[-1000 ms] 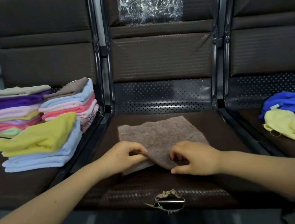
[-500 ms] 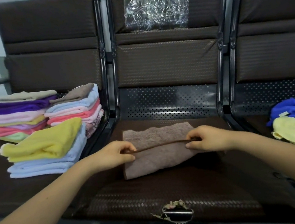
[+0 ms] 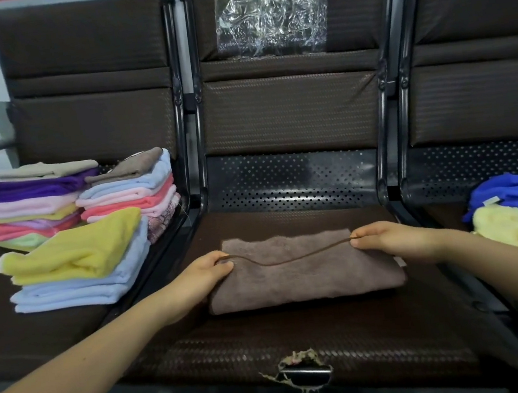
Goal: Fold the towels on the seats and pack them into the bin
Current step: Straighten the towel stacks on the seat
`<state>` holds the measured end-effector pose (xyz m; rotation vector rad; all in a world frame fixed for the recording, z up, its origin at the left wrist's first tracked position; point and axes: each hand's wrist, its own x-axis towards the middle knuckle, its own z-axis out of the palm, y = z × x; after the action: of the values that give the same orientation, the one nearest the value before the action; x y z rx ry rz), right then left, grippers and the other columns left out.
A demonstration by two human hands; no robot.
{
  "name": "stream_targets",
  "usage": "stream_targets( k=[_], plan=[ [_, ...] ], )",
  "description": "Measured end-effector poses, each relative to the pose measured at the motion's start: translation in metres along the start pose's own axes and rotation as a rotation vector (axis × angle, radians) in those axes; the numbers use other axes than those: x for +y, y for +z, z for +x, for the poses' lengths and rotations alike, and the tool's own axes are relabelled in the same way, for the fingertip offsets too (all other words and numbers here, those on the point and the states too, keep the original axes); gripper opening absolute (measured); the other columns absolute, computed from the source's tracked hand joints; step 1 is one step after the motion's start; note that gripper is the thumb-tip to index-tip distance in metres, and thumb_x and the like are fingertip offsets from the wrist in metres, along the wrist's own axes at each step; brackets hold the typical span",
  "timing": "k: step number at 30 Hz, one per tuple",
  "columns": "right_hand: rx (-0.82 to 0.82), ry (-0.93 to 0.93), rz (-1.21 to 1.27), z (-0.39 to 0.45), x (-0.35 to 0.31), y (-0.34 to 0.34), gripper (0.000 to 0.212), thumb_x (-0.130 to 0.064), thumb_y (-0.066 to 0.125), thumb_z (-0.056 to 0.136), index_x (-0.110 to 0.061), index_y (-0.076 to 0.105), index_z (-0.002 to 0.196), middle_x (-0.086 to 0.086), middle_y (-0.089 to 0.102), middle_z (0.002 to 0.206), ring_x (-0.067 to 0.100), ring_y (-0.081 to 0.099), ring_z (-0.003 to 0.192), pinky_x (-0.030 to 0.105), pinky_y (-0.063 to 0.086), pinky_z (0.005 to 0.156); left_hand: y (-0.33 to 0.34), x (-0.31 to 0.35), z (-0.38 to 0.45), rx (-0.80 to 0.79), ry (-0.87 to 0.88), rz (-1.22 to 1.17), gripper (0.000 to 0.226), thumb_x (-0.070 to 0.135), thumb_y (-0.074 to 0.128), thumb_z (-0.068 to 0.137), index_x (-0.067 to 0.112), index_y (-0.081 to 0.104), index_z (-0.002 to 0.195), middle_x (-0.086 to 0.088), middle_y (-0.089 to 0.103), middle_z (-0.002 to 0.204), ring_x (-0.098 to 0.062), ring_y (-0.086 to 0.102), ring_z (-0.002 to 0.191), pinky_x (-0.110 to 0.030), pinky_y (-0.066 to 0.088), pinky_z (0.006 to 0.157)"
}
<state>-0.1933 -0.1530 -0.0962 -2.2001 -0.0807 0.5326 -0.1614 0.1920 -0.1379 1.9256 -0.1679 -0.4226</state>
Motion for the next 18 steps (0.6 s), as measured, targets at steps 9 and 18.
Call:
stream_targets(
  k=[9,18],
  plan=[
    [0.145,0.091,-0.165,0.010,0.005,-0.007,0.018,-0.027,0.058,0.095,-0.013,0.069,0.095,0.001,0.070,0.094,0.013,0.065,0.087,0.022,0.049,0.074,-0.005,0.015,0.020,0.219,0.090,0.377,0.011,0.024,0.059,0.092,0.023,0.061,0.081,0.002,0.062,0.086,-0.011,0.056,0.082,-0.022,0.041,0.067],
    [0.197,0.260,-0.405,0.044,0.021,0.000,0.015,-0.024,0.057,0.091,-0.016,0.066,0.083,0.000,0.063,0.081,0.011,0.056,0.073,0.021,0.044,0.059,0.018,0.011,0.074,0.172,0.063,0.736,0.011,0.029,0.053,0.095,0.021,0.058,0.099,0.002,0.061,0.098,-0.017,0.057,0.093,-0.029,0.043,0.075]
  ],
)
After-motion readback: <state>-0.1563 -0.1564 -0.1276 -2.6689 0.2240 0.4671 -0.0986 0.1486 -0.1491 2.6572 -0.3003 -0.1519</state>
